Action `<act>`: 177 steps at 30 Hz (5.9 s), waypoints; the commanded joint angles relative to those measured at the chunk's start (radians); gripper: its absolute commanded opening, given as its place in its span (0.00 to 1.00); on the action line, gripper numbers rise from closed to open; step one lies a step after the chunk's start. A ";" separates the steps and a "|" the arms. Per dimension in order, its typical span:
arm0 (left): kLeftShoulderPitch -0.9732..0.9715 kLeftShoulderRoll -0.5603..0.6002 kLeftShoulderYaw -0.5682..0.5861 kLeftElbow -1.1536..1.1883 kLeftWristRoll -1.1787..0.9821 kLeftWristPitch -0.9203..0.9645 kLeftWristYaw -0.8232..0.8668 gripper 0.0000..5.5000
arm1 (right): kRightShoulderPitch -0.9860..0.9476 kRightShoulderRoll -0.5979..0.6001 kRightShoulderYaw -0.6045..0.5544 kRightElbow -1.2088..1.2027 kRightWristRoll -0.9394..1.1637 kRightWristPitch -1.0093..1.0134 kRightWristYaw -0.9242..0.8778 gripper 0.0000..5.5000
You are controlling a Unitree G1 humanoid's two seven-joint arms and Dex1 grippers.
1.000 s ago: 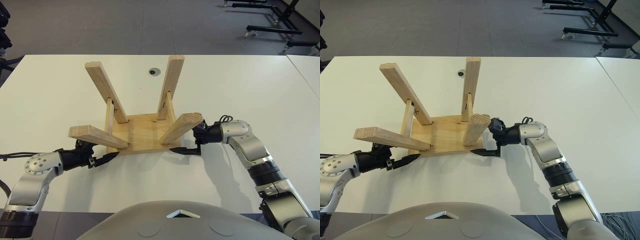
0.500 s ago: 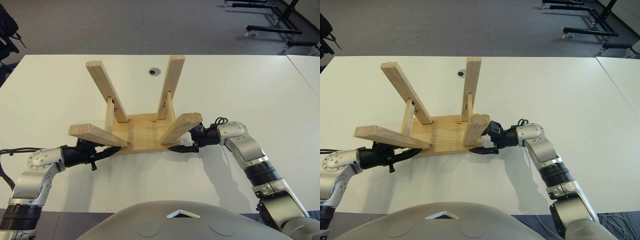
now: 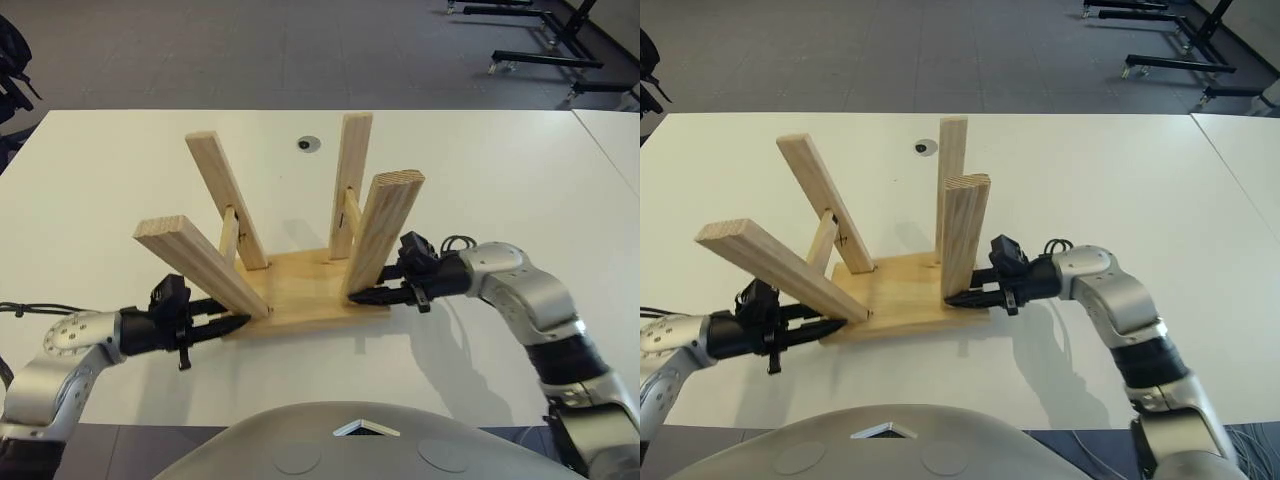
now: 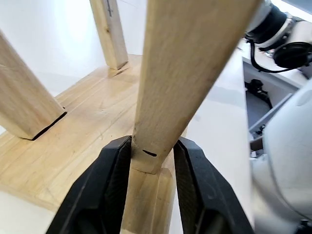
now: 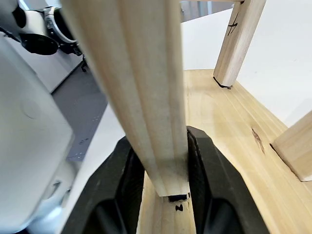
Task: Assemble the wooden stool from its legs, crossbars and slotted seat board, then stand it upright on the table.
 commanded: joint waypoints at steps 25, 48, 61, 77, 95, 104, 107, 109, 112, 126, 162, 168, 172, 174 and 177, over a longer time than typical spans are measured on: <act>0.056 0.020 0.308 0.035 -0.476 0.396 0.127 0.51 | 0.003 0.008 -0.260 -0.108 0.879 0.780 -0.772 0.50; -0.101 -0.088 0.402 0.291 -0.251 0.161 0.118 0.58 | -0.065 -0.124 -0.218 0.190 0.373 0.368 -0.272 0.76; -0.263 0.008 0.473 0.167 -0.317 0.223 0.181 0.58 | -0.053 0.126 -0.456 0.143 0.406 0.178 -0.486 0.76; -0.414 0.112 0.347 -0.136 -0.467 0.340 0.138 0.58 | -0.373 0.409 -0.299 0.562 -0.083 -0.349 -0.713 0.76; -0.305 0.176 0.207 -0.348 -0.383 0.367 0.144 0.58 | -0.468 0.436 -0.262 0.812 -0.205 -0.467 -0.572 0.76; -0.312 0.186 0.094 -0.354 -0.208 0.313 0.157 0.58 | -0.517 0.459 -0.237 0.898 -0.249 -0.515 -0.517 0.76; -0.339 0.204 0.083 -0.318 -0.186 0.297 0.117 0.58 | -0.513 0.472 -0.234 0.900 -0.258 -0.537 -0.508 0.76; -0.348 0.216 0.083 -0.300 -0.177 0.290 0.096 0.58 | -0.518 0.482 -0.234 0.906 -0.258 -0.548 -0.504 0.76; -0.358 0.235 0.083 -0.270 -0.162 0.278 0.060 0.58 | -0.522 0.500 -0.227 0.904 -0.250 -0.555 -0.480 0.76; -0.371 0.252 0.078 -0.225 -0.124 0.250 -0.003 0.58 | -0.372 0.403 -0.126 0.655 -0.174 -0.303 -0.165 0.76; -0.122 0.395 0.347 -0.355 -0.288 0.318 -0.219 0.58 | 0.168 0.286 -0.029 -0.143 0.127 0.031 -0.299 0.76; -0.123 0.400 0.371 -0.338 -0.303 0.327 -0.244 0.58 | 0.164 0.317 0.056 -0.198 0.136 0.048 -0.341 0.76; -0.092 0.399 0.439 -0.338 -0.351 0.369 -0.265 0.58 | 0.267 0.251 0.090 -0.311 0.166 0.067 -0.358 0.76; -0.061 0.389 0.491 -0.347 -0.387 0.409 -0.267 0.58 | 0.320 0.215 0.104 -0.379 0.193 0.081 -0.384 0.76; -0.028 0.392 0.556 -0.347 -0.427 0.463 -0.281 0.58 | 0.388 0.184 0.126 -0.485 0.226 0.099 -0.441 0.76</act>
